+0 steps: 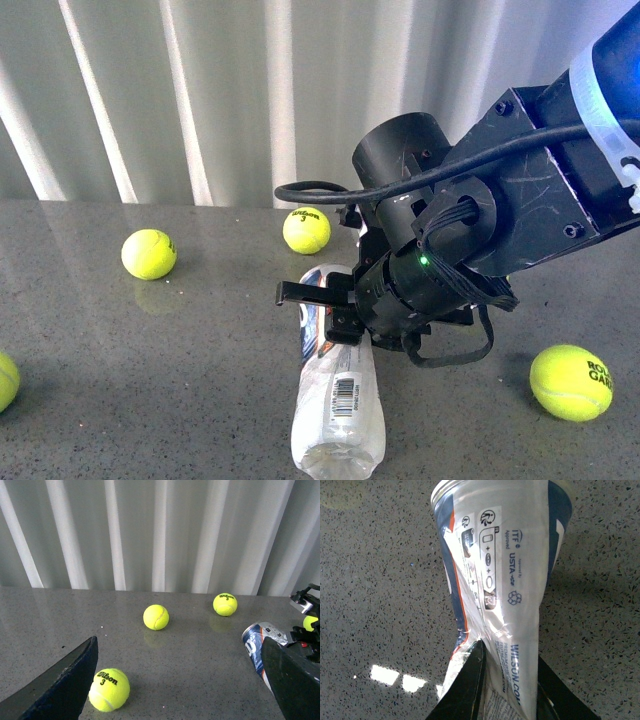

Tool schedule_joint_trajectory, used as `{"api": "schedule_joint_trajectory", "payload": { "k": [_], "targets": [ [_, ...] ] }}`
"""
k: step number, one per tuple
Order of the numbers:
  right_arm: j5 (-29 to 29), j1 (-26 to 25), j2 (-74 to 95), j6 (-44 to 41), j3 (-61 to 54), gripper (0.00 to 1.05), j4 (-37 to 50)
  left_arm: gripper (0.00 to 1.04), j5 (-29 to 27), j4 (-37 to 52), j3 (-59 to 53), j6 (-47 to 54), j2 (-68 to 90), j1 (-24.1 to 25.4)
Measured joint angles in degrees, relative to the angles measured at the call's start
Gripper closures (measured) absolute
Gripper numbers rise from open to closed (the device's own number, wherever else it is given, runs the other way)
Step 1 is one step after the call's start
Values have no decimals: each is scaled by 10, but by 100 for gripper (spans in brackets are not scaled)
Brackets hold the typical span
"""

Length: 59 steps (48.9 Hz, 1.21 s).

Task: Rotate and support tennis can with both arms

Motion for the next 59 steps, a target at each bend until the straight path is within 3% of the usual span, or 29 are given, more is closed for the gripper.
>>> {"api": "schedule_joint_trajectory", "payload": {
  "k": [10, 20, 31, 36, 39, 50, 59],
  "targets": [
    [0, 1, -9, 0, -4, 99, 0, 7, 0, 0, 0, 0, 0, 0],
    [16, 2, -30, -10, -23, 99, -1, 7, 0, 0, 0, 0, 0, 0],
    [74, 10, -141, -124, -59, 99, 1, 7, 0, 0, 0, 0, 0, 0],
    [134, 26, -206, -226, -84, 99, 24, 7, 0, 0, 0, 0, 0, 0],
    [163, 44, -246, -351, -130, 99, 85, 7, 0, 0, 0, 0, 0, 0],
    [192, 88, -253, -690, -261, 99, 215, 7, 0, 0, 0, 0, 0, 0],
    [208, 112, -221, -869, -317, 99, 325, 7, 1, 0, 0, 0, 0, 0]
  ]
}}
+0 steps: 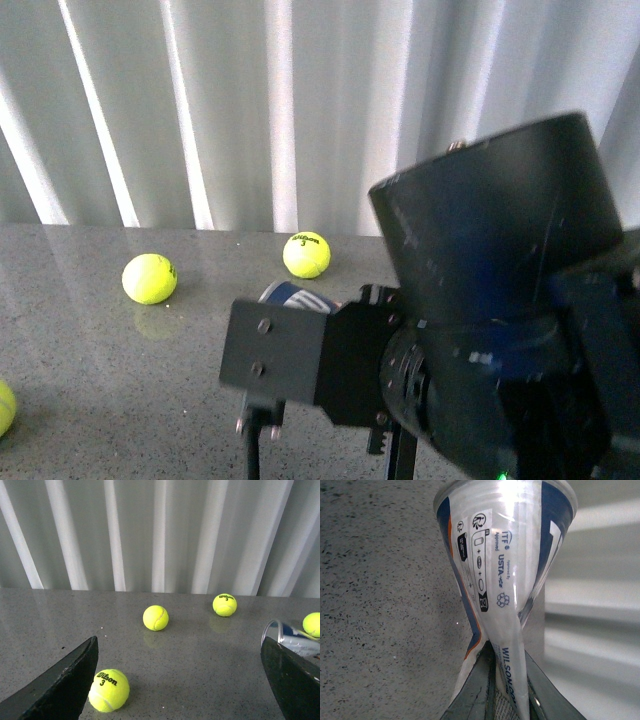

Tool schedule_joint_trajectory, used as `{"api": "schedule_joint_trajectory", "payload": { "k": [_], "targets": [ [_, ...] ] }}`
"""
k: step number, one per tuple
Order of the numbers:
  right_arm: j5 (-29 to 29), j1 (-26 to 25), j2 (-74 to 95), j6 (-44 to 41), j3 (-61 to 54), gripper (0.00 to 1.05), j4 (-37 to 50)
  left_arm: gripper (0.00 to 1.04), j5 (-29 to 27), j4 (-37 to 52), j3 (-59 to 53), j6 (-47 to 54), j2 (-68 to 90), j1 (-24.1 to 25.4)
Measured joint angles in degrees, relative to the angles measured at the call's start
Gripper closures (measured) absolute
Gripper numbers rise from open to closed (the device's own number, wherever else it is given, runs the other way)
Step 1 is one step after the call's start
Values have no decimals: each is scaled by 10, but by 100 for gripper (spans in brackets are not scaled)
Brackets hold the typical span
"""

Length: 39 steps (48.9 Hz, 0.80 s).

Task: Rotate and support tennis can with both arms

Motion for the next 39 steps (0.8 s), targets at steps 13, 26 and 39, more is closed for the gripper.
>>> {"api": "schedule_joint_trajectory", "payload": {
  "k": [13, 26, 39],
  "targets": [
    [-29, -1, 81, -147, -5, 99, 113, 7, -1, 0, 0, 0, 0, 0],
    [-54, 2, 159, -144, 31, 99, 153, 7, -1, 0, 0, 0, 0, 0],
    [-64, 8, 205, -111, 72, 99, 151, 7, -1, 0, 0, 0, 0, 0]
  ]
}}
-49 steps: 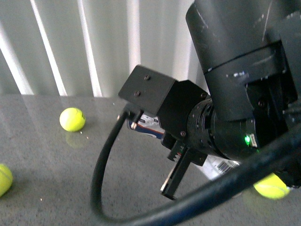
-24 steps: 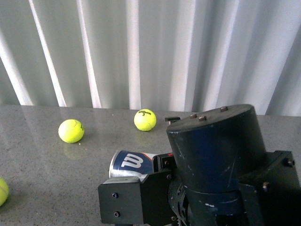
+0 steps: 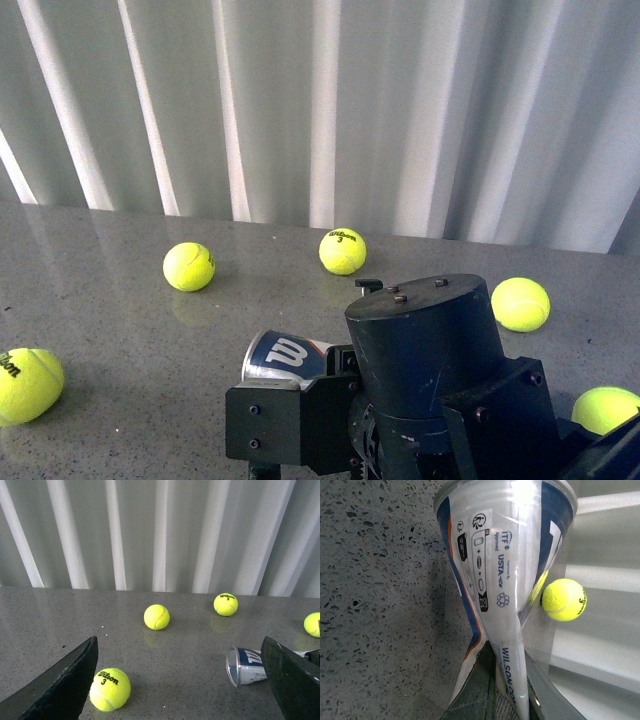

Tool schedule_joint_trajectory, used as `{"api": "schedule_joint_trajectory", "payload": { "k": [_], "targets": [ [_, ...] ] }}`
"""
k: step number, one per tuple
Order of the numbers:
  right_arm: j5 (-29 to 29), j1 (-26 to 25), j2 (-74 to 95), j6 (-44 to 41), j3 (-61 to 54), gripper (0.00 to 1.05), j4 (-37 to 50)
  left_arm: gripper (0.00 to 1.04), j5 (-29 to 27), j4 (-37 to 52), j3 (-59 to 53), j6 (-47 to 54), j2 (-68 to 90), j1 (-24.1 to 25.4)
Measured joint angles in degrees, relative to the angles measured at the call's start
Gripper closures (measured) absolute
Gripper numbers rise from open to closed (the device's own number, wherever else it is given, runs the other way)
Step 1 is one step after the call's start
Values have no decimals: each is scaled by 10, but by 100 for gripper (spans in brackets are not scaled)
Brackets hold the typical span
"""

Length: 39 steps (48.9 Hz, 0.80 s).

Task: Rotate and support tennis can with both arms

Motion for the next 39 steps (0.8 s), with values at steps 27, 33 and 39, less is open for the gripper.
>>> {"api": "schedule_joint_trajectory", "payload": {
  "k": [27, 33, 39],
  "targets": [
    [-23, 7, 47, 40, -6, 99, 59, 7, 0, 0, 0, 0, 0, 0],
    [-28, 10, 45, 32, -13, 99, 61, 7, 0, 0, 0, 0, 0, 0],
    [-30, 13, 35, 33, -22, 78, 60, 7, 0, 0, 0, 0, 0, 0]
  ]
}}
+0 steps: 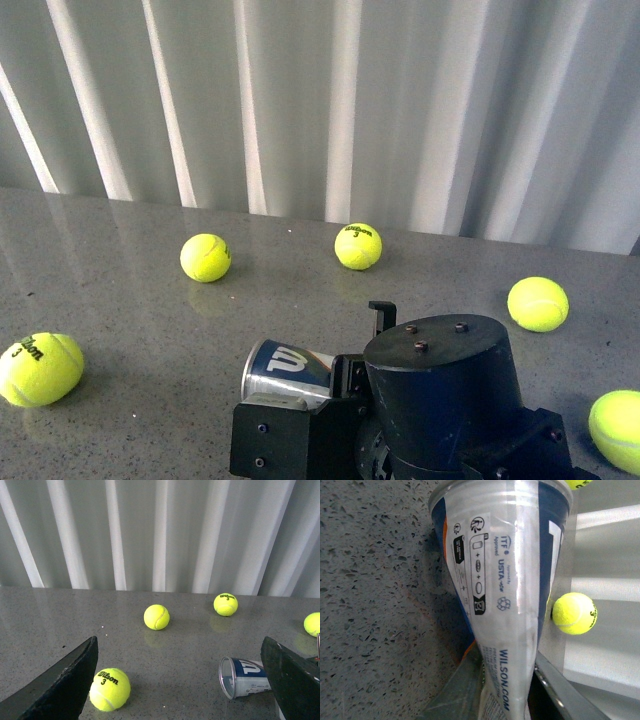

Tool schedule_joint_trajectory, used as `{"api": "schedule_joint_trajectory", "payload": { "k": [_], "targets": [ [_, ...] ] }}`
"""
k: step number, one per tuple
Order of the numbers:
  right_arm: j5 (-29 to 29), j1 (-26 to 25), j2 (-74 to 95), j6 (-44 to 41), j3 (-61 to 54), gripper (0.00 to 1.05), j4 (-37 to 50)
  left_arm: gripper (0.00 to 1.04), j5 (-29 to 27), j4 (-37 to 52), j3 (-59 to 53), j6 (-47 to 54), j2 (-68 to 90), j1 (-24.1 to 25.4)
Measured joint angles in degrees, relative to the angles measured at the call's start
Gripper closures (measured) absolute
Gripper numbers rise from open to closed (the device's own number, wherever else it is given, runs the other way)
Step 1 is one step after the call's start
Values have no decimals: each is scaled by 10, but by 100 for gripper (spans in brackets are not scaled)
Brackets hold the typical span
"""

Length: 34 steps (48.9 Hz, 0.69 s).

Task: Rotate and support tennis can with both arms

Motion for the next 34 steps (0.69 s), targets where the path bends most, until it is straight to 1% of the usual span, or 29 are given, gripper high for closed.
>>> {"api": "schedule_joint_trajectory", "payload": {
  "k": [2, 5, 9, 13, 14, 22, 24, 28, 34],
  "targets": [
    [0, 2, -4, 1, -4, 73, -3, 7, 0, 0, 0, 0, 0, 0],
    [0, 7, -15, 9, -13, 58, -15, 7, 0, 0, 0, 0, 0, 0],
    [1, 10, -23, 14, -20, 48, -24, 7, 0, 0, 0, 0, 0, 0],
    [1, 13, -37, 24, -29, 34, -39, 7, 0, 0, 0, 0, 0, 0],
    [2, 13, -39, 26, -30, 32, -41, 7, 0, 0, 0, 0, 0, 0],
    [5, 18, -83, 46, -45, 7, -71, 7, 0, 0, 0, 0, 0, 0],
    [6, 20, -95, 51, -49, 5, -76, 7, 0, 0, 0, 0, 0, 0],
    [6, 24, -121, 62, -59, 8, -84, 7, 0, 0, 0, 0, 0, 0],
    [6, 33, -171, 93, -79, 7, -93, 7, 0, 0, 0, 0, 0, 0]
  ]
}}
